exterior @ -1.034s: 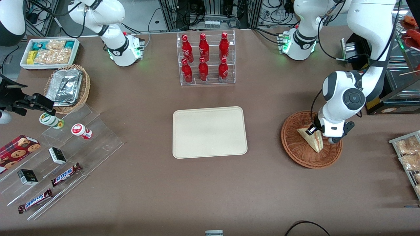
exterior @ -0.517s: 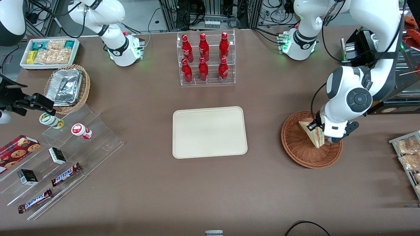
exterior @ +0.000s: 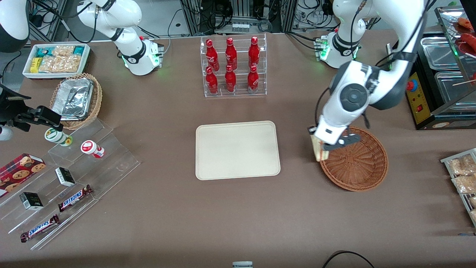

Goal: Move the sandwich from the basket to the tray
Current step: 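Lift the sandwich and carry it over the cream tray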

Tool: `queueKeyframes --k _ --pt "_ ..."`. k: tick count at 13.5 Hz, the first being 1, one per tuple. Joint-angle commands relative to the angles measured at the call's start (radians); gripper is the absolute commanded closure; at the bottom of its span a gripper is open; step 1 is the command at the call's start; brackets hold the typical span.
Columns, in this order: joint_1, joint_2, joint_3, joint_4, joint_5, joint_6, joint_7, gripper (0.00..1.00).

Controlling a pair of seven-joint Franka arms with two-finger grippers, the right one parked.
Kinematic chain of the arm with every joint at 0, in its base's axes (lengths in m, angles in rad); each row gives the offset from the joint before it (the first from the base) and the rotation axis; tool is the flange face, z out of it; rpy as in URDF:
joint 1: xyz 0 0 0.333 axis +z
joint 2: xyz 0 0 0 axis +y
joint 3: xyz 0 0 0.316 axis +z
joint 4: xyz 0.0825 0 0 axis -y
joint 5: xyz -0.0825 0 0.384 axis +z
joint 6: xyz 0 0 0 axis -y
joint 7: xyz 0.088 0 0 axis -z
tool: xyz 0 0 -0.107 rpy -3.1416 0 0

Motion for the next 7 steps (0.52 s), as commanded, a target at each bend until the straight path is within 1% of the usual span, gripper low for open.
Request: queueKeyframes --k 1,2,3,4,5,6,7 --pt "0.006 0.106 -0.100 0.101 0.014 -0.012 0.006 1.00" --pt "0.004 0.148 -0.131 0.133 0.017 -0.011 0.001 1.00" --pt "-0.026 0.181 -0.143 0.164 0.044 -0.009 -0.002 1.00" --pt "-0.086 0.217 -0.137 0.198 0.084 -0.011 -0.040 1.00" --pt "-0.138 0.264 -0.133 0.235 0.137 -0.011 -0.131 1.00" --pt "-0.166 0.310 -0.133 0.276 0.208 -0.011 -0.213 1.00" --pt "-0.186 0.347 -0.134 0.310 0.253 -0.011 -0.271 1.00"
